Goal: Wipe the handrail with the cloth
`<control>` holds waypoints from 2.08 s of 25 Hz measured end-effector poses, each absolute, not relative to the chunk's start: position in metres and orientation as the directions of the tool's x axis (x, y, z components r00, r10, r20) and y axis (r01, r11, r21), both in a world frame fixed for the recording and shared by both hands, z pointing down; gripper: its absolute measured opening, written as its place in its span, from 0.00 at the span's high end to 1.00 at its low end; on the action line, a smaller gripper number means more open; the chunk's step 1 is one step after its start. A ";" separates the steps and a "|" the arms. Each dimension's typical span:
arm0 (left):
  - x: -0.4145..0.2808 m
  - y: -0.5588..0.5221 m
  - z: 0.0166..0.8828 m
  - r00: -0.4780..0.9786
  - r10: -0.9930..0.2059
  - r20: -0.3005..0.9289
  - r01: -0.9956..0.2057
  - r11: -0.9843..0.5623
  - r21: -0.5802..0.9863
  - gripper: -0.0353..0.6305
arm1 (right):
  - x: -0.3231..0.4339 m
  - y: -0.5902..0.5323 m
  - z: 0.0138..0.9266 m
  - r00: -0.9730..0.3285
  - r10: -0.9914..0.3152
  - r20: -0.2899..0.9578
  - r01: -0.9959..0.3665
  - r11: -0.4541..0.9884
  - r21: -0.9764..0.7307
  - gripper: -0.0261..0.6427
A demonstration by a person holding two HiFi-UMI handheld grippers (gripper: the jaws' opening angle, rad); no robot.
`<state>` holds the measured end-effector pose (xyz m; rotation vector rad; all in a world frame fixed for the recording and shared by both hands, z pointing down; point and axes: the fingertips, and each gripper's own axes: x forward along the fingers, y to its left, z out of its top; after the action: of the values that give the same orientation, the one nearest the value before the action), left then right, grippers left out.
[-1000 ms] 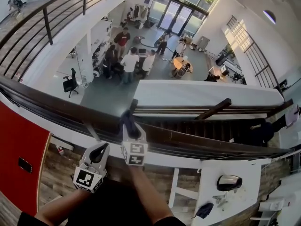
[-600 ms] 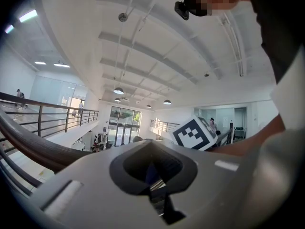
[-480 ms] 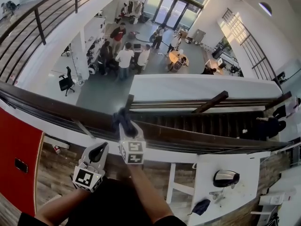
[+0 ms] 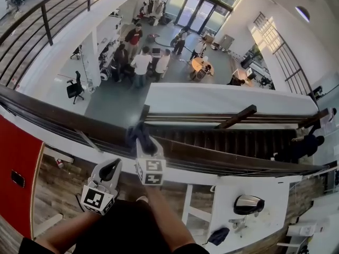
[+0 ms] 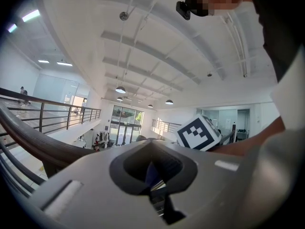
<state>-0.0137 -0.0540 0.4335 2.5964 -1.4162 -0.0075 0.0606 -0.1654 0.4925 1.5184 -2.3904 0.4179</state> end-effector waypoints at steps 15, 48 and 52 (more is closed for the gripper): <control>0.031 -0.053 0.437 0.573 -0.816 0.077 -0.814 -0.556 0.167 0.95 | 0.106 -0.163 0.495 -0.396 -0.834 0.384 -0.917 0.381 -0.116 0.78; 0.090 -0.056 0.442 0.609 -0.789 0.083 -0.792 -0.597 0.132 0.95 | 0.175 -0.160 0.504 -0.376 -0.840 0.393 -0.927 0.345 -0.149 0.78; 0.091 -0.055 0.451 0.608 -0.789 0.094 -0.793 -0.594 0.137 0.95 | 0.186 -0.160 0.505 -0.355 -0.851 0.388 -0.935 0.322 -0.148 0.78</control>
<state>0.0914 -0.0552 0.4512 2.6663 -1.3224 0.0356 0.1860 -0.1603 0.5049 1.6219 -2.3497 0.5120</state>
